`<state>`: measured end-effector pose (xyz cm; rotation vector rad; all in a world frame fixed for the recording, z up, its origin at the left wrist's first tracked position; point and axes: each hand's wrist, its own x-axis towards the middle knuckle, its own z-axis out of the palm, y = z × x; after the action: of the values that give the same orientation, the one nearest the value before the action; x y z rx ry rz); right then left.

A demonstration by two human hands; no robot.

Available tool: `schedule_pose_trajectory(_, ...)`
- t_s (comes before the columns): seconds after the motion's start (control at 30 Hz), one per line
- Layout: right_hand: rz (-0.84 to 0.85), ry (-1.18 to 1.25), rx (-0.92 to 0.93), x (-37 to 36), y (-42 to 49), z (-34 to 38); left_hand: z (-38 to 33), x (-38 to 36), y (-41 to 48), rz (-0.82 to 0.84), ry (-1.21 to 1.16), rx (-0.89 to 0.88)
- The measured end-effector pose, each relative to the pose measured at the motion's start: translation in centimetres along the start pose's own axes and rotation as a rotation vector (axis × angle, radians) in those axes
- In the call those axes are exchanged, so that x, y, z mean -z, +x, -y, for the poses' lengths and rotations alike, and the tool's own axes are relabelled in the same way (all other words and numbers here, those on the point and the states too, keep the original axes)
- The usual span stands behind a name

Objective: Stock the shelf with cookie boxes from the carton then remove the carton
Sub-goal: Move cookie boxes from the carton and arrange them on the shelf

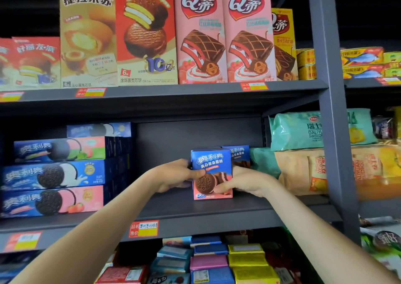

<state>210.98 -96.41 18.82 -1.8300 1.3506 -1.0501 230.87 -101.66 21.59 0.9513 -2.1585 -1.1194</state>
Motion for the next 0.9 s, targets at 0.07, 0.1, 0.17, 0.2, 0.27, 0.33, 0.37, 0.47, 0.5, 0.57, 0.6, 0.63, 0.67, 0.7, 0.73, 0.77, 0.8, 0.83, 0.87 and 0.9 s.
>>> schedule_pose_trajectory(0.07, -0.013, -0.019, -0.008, 0.0, 0.0, 0.1, 0.1, 0.2, -0.2, -0.001, -0.020, 0.016)
schedule_pose_trajectory(0.1, -0.019, -0.027, -0.009, -0.1, -0.1, 0.2, 0.1, 0.3, -0.4, -0.017, -0.045, 0.029)
schedule_pose_trajectory(0.17, -0.026, -0.045, -0.012, -0.2, -0.1, 0.2, -0.1, 0.1, -0.6, -0.056, -0.148, 0.045)
schedule_pose_trajectory(0.2, -0.033, -0.049, -0.014, -0.3, -0.1, 0.2, -0.3, 0.0, -0.6, -0.068, -0.233, 0.049)
schedule_pose_trajectory(0.27, -0.036, -0.053, -0.014, -0.4, -0.4, 0.2, -0.7, -0.3, -0.5, -0.060, -0.362, 0.046)
schedule_pose_trajectory(0.33, -0.046, -0.066, -0.014, -0.6, -0.7, 0.3, -1.0, -0.8, -0.3, -0.056, -0.377, 0.042)
schedule_pose_trajectory(0.37, -0.058, -0.078, -0.013, -0.7, -0.8, 0.3, -1.0, -1.0, -0.3, -0.062, -0.363, 0.045)
schedule_pose_trajectory(0.47, -0.087, -0.080, -0.017, -0.6, -1.3, 0.3, -1.2, -1.4, -0.2, -0.076, -0.345, 0.053)
schedule_pose_trajectory(0.5, -0.096, -0.082, -0.018, -0.6, -1.5, 0.3, -1.1, -1.4, -0.1, -0.079, -0.341, 0.057)
schedule_pose_trajectory(0.57, -0.126, -0.094, -0.013, -0.9, -1.7, 0.2, -1.0, -1.4, -0.1, -0.071, -0.336, 0.053)
schedule_pose_trajectory(0.6, -0.143, -0.100, -0.014, -1.0, -1.8, 0.2, -0.8, -1.5, -0.1, -0.075, -0.330, 0.052)
schedule_pose_trajectory(0.63, -0.166, -0.106, -0.017, -1.2, -1.8, 0.1, -0.7, -1.6, -0.3, -0.081, -0.317, 0.051)
schedule_pose_trajectory(0.67, -0.192, -0.117, -0.024, -1.4, -1.9, 0.1, -0.5, -1.6, -0.4, -0.082, -0.301, 0.044)
schedule_pose_trajectory(0.7, -0.223, -0.139, -0.032, -1.6, -2.1, 0.3, -0.2, -1.6, -0.7, -0.078, -0.269, 0.037)
schedule_pose_trajectory(0.73, -0.261, -0.177, -0.032, -1.8, -2.4, 0.5, 0.1, -1.6, -0.9, -0.083, -0.233, 0.031)
schedule_pose_trajectory(0.77, -0.313, -0.233, -0.027, -2.2, -2.9, 1.0, 0.3, -1.5, -1.2, -0.103, -0.189, 0.021)
schedule_pose_trajectory(0.8, -0.390, -0.307, -0.017, -2.7, -3.5, 1.4, 0.6, -1.3, -1.5, -0.144, -0.129, 0.008)
schedule_pose_trajectory(0.83, -0.487, -0.402, 0.011, -3.4, -4.2, 1.9, 0.8, -1.2, -1.9, -0.199, -0.042, -0.011)
schedule_pose_trajectory(0.87, -0.598, -0.510, 0.059, -4.3, -4.9, 2.2, 1.0, -1.1, -2.5, -0.269, 0.065, -0.045)
schedule_pose_trajectory(0.9, -0.707, -0.612, 0.129, -5.5, -5.6, 2.4, 1.3, -1.0, -3.1, -0.347, 0.184, -0.086)
